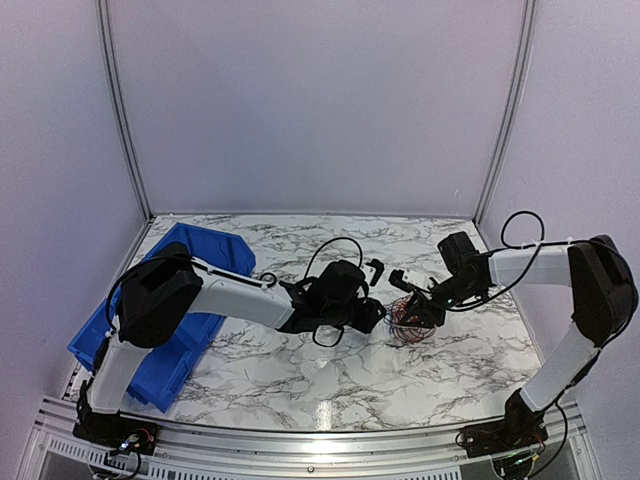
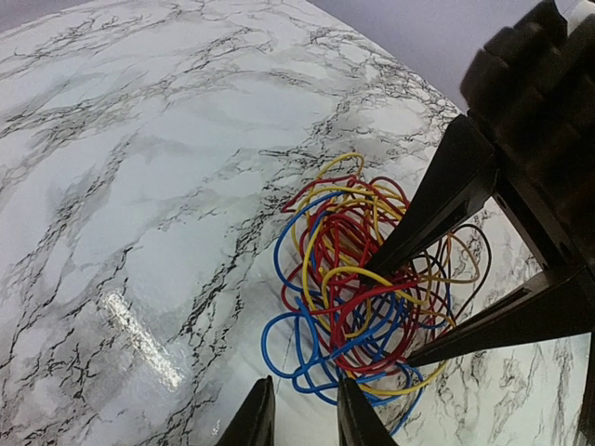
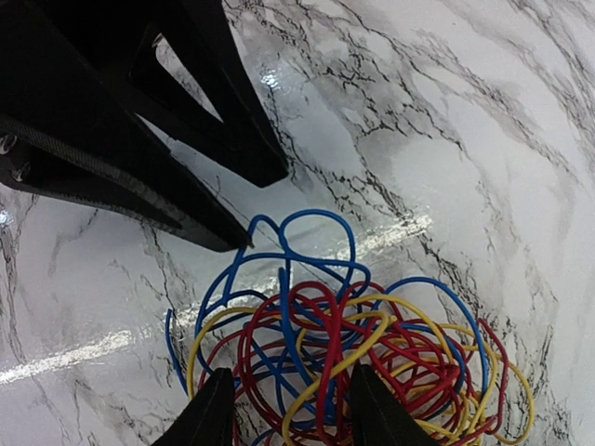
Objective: Untangle the cables
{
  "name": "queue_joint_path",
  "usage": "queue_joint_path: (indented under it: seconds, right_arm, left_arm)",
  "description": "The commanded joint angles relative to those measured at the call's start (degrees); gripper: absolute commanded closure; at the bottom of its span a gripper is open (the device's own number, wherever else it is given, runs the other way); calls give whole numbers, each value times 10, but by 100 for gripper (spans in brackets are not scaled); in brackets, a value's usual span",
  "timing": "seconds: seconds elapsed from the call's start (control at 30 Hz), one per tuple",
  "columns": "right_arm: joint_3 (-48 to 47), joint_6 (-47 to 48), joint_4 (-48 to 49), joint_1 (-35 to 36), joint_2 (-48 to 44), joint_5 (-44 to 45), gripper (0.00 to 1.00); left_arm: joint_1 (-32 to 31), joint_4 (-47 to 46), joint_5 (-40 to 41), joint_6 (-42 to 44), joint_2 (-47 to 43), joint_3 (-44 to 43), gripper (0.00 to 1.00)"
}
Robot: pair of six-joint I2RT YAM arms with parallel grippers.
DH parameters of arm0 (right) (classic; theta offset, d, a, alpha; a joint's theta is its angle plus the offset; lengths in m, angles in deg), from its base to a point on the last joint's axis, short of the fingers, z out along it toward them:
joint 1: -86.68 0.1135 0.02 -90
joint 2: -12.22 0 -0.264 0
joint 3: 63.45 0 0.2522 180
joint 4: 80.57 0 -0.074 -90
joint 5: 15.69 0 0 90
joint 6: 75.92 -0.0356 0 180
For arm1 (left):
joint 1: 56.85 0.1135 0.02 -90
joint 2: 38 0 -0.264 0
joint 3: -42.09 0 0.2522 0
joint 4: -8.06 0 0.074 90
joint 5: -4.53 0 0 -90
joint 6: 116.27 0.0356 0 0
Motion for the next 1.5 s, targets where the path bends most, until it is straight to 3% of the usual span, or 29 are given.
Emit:
queue_joint_path:
  seconds: [0.0,0.1,0.33,0.83,0.87,0.97,1.03,1.17,1.3,1.47]
  right_arm:
    - [-21,-6,4,5,6,12,57]
    - [-22,-6,4,5,8,13,57]
    - [-22,-7,4,5,11,20,58]
    - [-31,-14,1,5,35,52,67]
    - [-32,-14,-1,5,36,50,67]
    - [-33,-13,-2,4,38,49,67]
    - [-33,-13,-2,5,39,46,67]
    - [-34,-18,-5,7,43,22,66]
    - [-38,-26,-9,23,47,-8,70]
    - [-85,-48,-51,77,54,-93,72]
  left_arm:
    - [0,-22,-11,4,24,-27,75]
    - [0,-23,-27,11,31,-35,77]
    - [0,-29,-25,13,15,-20,100]
    - [5,-45,51,55,-239,212,100]
    - [5,-45,54,58,-239,214,98]
    - [5,-45,39,45,-198,197,69]
    - [5,-46,15,21,-159,167,61]
    - [5,-58,-11,-17,-101,120,55]
    - [5,-73,-17,-32,-72,98,54]
    - [5,-73,13,-54,-100,136,56]
